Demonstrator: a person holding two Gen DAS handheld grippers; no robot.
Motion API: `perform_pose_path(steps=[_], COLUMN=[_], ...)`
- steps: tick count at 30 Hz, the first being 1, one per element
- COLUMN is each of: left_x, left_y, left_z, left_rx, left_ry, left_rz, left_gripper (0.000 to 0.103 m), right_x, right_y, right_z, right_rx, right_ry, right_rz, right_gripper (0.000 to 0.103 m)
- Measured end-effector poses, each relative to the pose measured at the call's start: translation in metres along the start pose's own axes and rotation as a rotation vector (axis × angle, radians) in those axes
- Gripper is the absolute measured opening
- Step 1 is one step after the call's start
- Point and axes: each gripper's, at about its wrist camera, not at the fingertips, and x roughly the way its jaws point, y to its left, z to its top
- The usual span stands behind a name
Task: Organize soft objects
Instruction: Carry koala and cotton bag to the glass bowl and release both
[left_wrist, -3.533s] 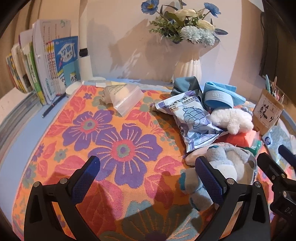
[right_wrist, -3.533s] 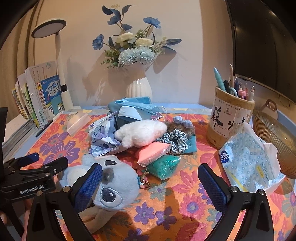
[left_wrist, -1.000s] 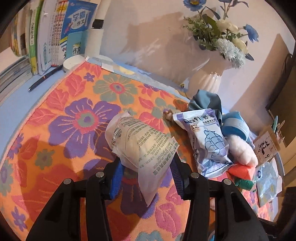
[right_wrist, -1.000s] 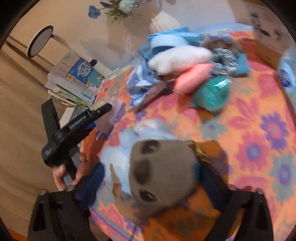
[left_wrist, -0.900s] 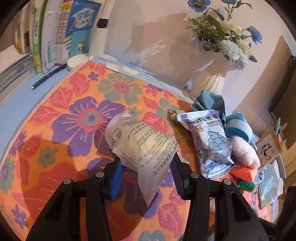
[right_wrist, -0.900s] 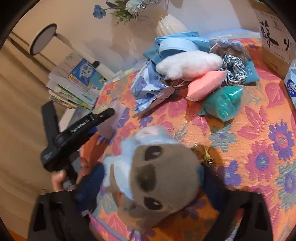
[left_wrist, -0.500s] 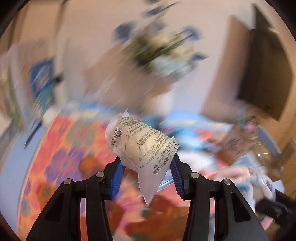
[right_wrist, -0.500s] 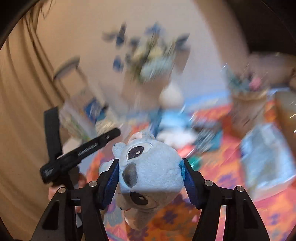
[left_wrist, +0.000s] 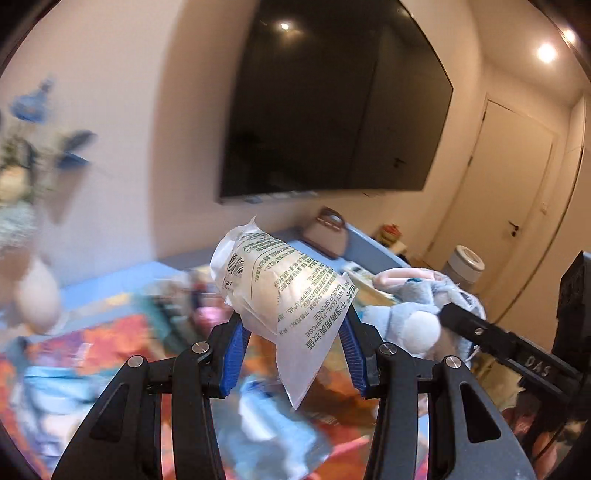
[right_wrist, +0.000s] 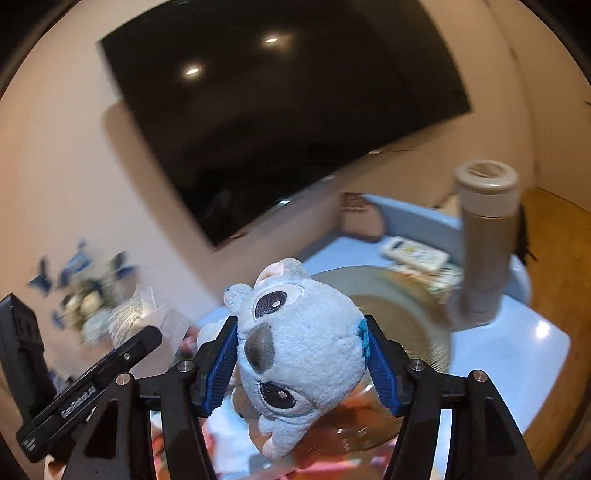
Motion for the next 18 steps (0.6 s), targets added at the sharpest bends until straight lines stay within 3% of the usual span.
perform_pose_path(steps=[3, 5, 6, 7, 10, 14, 18], left_x=[0.030, 0.042, 0.048, 0.056, 0.055, 0.031, -0.004], left_y=[-0.016, -0.025, -0.028, -0.029, -0.024, -0.010, -0.005], left_z=[0.001, -0.001, -0.001, 0.001, -0.003, -0.007, -0.006], left_rx=[-0.005, 0.016, 0.025, 0.035, 0.072, 0.063, 0.078], left_ry=[0.033, 0.048, 0.062, 0.093, 0.090, 0.077, 0.023], left_rz=[-0.025, -0.028, -0.030, -0.026, -0.004, -0.033, 0.006], left_gripper=[0.044, 0.057, 0.083, 0.096, 0.096, 0.096, 0.096], right_x=[0.019, 0.036, 0.046, 0.054, 0.062, 0.043, 0.025], right_y=[-0.019, -0.025, -0.025, -0.029, -0.035, -0.047, -0.036], right_z=[0.003, 0.005, 0.004, 0.004, -0.003, -0.005, -0.004], right_rx=[0.046, 0.058, 0.049, 0.026, 0.011, 0.050, 0.029], right_ry=[0.018, 0.048, 0.077, 0.121, 0.183, 0.136, 0.121], right_rz=[-0.051, -0.062, -0.072, -0.083, -0.110, -0.114, -0.093], right_gripper=[0.063, 0.066, 0.066, 0.066, 0.067, 0.068, 0.068])
